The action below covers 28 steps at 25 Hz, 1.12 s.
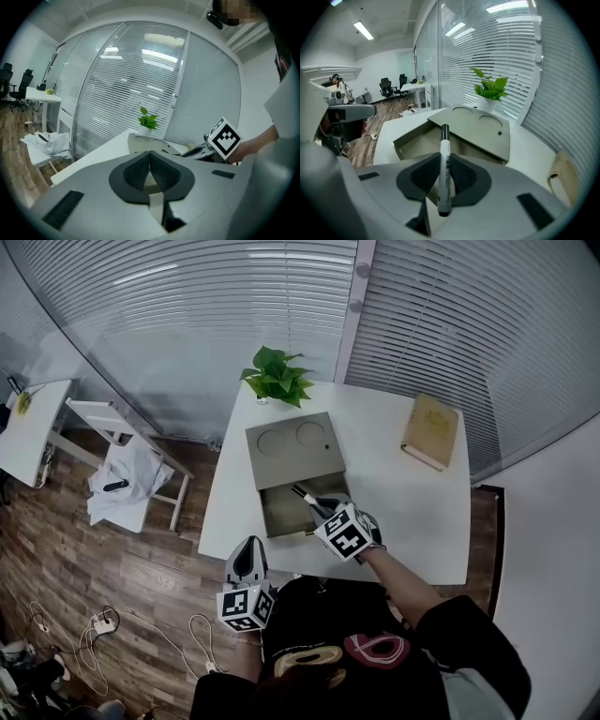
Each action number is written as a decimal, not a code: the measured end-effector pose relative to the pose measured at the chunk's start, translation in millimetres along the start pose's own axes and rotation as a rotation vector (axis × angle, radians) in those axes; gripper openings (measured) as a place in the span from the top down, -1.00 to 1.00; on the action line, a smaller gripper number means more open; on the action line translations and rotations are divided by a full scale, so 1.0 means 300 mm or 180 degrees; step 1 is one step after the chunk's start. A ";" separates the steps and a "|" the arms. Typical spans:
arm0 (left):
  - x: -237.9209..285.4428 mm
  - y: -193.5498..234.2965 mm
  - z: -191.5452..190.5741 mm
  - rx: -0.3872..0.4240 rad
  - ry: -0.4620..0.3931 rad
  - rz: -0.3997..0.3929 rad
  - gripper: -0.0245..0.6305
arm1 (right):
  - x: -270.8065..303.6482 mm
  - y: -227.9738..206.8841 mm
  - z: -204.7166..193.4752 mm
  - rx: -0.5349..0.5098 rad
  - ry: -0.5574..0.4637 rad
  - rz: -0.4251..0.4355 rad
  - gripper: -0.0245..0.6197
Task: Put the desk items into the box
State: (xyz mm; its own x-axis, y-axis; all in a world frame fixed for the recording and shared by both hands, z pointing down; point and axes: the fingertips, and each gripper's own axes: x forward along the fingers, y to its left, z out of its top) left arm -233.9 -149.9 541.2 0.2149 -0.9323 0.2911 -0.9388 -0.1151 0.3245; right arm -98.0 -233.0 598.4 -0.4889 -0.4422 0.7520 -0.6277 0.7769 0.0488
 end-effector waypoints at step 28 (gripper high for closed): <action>-0.026 0.042 0.060 -0.0014 -0.0180 0.0145 0.87 | 0.148 0.047 -0.039 -0.0275 0.0342 0.0163 0.70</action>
State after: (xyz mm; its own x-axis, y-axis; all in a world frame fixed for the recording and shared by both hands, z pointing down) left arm -252.3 -150.4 526.8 0.1563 -0.9544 0.2543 -0.9461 -0.0707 0.3161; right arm -121.5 -236.4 640.2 -0.4484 -0.3540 0.8207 -0.5468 0.8350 0.0615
